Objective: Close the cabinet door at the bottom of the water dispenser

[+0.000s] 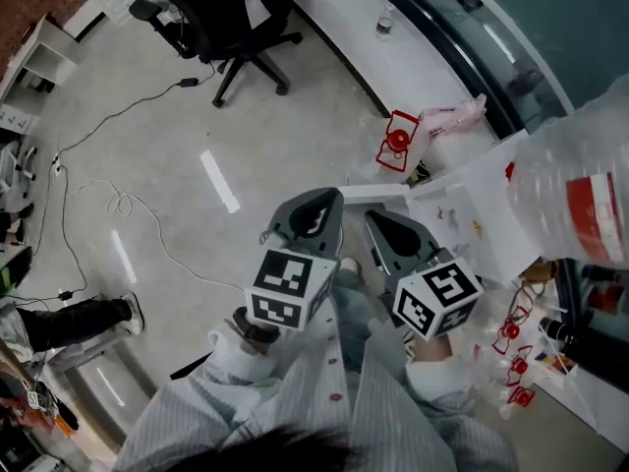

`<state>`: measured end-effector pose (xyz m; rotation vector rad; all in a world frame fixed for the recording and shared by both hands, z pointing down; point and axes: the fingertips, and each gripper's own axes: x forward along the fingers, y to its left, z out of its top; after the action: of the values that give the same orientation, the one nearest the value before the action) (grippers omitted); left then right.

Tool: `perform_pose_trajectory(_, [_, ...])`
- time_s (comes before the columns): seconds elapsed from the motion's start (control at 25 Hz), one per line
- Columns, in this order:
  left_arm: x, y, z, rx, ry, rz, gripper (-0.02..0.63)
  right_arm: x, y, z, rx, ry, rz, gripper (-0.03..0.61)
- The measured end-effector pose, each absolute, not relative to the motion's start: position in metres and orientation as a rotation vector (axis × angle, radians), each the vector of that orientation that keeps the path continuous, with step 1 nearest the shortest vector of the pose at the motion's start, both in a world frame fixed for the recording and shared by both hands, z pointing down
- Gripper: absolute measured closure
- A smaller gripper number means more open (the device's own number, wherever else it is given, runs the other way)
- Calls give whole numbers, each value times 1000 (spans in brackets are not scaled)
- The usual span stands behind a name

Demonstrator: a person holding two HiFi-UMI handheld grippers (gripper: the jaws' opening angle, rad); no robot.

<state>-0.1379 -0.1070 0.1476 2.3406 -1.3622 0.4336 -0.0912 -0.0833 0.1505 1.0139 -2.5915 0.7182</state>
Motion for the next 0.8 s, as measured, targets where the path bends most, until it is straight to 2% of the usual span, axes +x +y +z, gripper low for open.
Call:
perform_pose_trajectory(0.4, [-142,-143,198,2371,-1122,559,603,-98,-118,191,1235,-2458,822,565])
perform_pose_trajectory(0.8, [-140,-177,300,2332,-967,701,603,-80,-148,274,1398,-2279,924,563])
